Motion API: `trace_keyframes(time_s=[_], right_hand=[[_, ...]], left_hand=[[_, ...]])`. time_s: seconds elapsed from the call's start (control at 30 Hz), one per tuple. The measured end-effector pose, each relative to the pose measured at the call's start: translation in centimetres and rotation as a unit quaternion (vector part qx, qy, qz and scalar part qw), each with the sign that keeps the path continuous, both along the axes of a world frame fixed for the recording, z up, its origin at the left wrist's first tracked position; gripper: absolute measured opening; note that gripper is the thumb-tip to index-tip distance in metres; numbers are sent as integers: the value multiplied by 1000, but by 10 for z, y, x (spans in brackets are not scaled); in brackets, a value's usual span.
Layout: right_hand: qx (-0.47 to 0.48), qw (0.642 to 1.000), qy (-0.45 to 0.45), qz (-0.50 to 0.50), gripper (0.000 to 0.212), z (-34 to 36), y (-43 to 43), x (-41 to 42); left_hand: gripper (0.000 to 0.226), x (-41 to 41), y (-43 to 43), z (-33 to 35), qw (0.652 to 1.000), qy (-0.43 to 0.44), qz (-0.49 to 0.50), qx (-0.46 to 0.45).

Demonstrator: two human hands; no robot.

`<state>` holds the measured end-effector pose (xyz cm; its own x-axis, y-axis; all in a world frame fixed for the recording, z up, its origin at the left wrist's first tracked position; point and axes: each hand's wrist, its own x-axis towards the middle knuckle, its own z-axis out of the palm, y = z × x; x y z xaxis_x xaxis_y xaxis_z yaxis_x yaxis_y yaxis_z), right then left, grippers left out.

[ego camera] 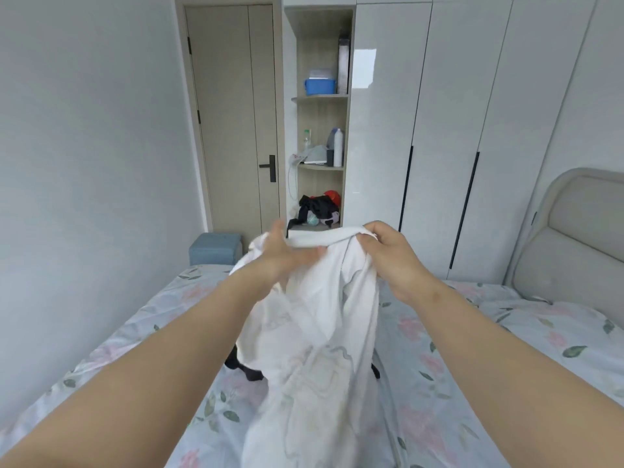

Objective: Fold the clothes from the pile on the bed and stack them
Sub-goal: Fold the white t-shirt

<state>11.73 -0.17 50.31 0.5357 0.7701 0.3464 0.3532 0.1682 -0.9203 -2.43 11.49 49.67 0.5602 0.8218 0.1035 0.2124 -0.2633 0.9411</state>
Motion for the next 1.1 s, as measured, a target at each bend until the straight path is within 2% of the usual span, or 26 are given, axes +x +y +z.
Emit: trace_keyframes(time_s=[0.03, 0.1, 0.13, 0.2, 0.27, 0.37, 0.4, 0.43, 0.47, 0.53, 0.6, 0.67, 0.73, 0.77, 0.83, 0.97, 1.03, 1.1], right_hand=[[-6, 1000, -19, 12, 23, 0, 1, -3], [-20, 998, -41, 34, 20, -5, 1, -5], [-25, 998, -46, 38, 19, -9, 0, -4], [-26, 998, -43, 30, 16, -21, -6, 2], [-60, 997, -41, 24, 8, -35, -16, 11], [-176, 980, -47, 75, 15, -59, -33, 24], [-222, 968, -60, 95, 9, -67, -37, 26], [-268, 954, -78, 112, 12, -75, -41, 27], [-305, 941, -97, 115, 26, -82, -43, 29], [-333, 934, -95, 89, 35, -92, -45, 34], [-311, 947, -63, 59, 28, -91, -46, 40], [-268, 962, 3, 46, 26, -77, -45, 42], [-219, 972, 65, 47, 26, -55, -41, 36], [-190, 976, 94, 47, 26, -44, -36, 31], [-142, 978, 144, 44, 26, -26, -23, 19], [-63, 961, 267, 16, 27, -4, -2, 1], [-15, 944, 331, -6, 25, 4, 1, 1], [18, 929, 368, -23, 23, 10, 0, 3]], left_hand=[[75, 3, -8, -3, 996, 46, -83, -3], [43, 10, -13, -14, 978, 112, -176, 15], [28, 14, -13, -18, 977, 123, -171, 37], [21, 20, -6, -23, 982, 124, -127, 61], [24, 23, -2, -22, 991, 92, -88, 26], [16, 26, 0, -15, 995, 4, -79, -65], [16, 28, -3, -10, 991, -35, -79, -98], [16, 29, -6, -4, 985, -77, -79, -129], [15, 29, -9, 2, 979, -111, -78, -154], [14, 28, -9, 11, 972, -150, -68, -167], [17, 23, 1, 13, 980, -139, -37, -139], [14, 16, 19, 5, 998, -25, 48, -25], [9, 9, 27, -9, 982, 101, 129, 97], [17, 8, 26, -18, 976, 119, 135, 121], [36, 14, 15, -35, 985, 82, 94, 122], [37, 29, -29, -51, 998, -37, -53, 12], [40, 34, -43, -60, 990, -39, -129, -46], [32, 40, -52, -72, 985, -18, -163, -58]])
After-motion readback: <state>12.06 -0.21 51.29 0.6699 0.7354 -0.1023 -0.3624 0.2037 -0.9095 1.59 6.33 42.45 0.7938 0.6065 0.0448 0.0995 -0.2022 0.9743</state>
